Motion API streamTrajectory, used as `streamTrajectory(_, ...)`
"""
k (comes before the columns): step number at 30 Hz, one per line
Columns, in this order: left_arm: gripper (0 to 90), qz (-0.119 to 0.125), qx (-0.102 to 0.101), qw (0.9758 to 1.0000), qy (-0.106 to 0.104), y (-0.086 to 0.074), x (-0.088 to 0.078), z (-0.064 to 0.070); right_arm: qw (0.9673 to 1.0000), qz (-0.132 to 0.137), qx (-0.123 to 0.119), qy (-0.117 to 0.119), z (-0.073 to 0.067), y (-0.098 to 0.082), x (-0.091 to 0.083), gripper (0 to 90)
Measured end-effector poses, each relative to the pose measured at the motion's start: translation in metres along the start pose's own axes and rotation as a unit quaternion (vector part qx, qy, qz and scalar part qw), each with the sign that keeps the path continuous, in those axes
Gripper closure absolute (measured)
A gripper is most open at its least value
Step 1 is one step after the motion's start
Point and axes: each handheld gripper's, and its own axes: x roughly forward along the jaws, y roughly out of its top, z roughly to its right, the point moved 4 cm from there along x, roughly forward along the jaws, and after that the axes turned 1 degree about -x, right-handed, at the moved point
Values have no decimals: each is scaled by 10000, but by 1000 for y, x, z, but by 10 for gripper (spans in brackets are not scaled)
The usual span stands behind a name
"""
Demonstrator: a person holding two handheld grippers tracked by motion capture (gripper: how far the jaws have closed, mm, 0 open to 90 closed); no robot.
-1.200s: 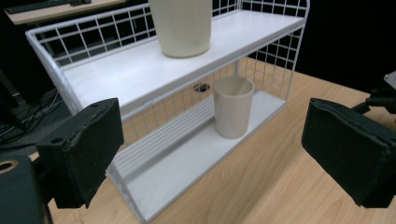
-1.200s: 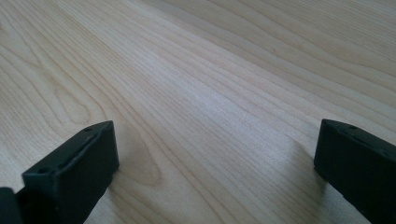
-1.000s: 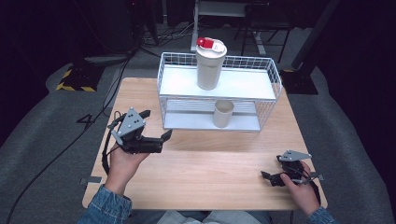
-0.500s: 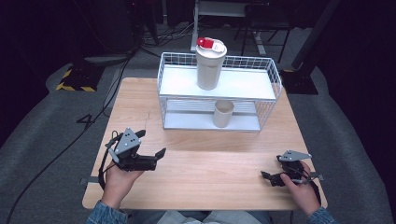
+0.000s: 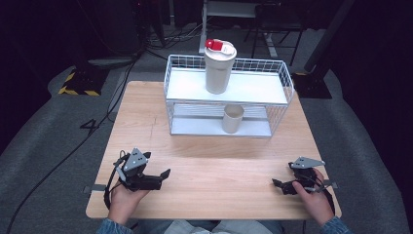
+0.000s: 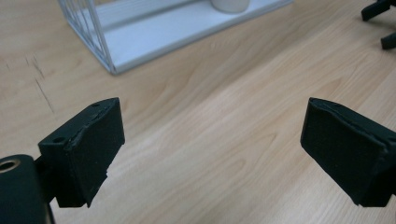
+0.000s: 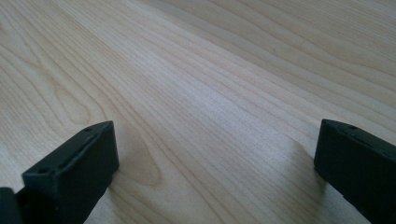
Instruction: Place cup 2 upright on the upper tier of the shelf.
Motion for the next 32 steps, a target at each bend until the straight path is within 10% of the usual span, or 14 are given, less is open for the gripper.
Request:
streamTrajectory(12, 69, -657, -217, 9975, 129, -34, 17, -6, 10000, 0, 2, 2, 0, 0, 0, 0)
streamTrajectory(23, 67, -1238, -4, 9913, 444, -50, 33, -15, 10000, 1, 3, 2, 0, 0, 0, 0)
streamTrajectory(32, 0, -1208, -51, 9908, 600, -53, 38, -21, 10000, -1, 6, 1, 0, 0, 0, 0)
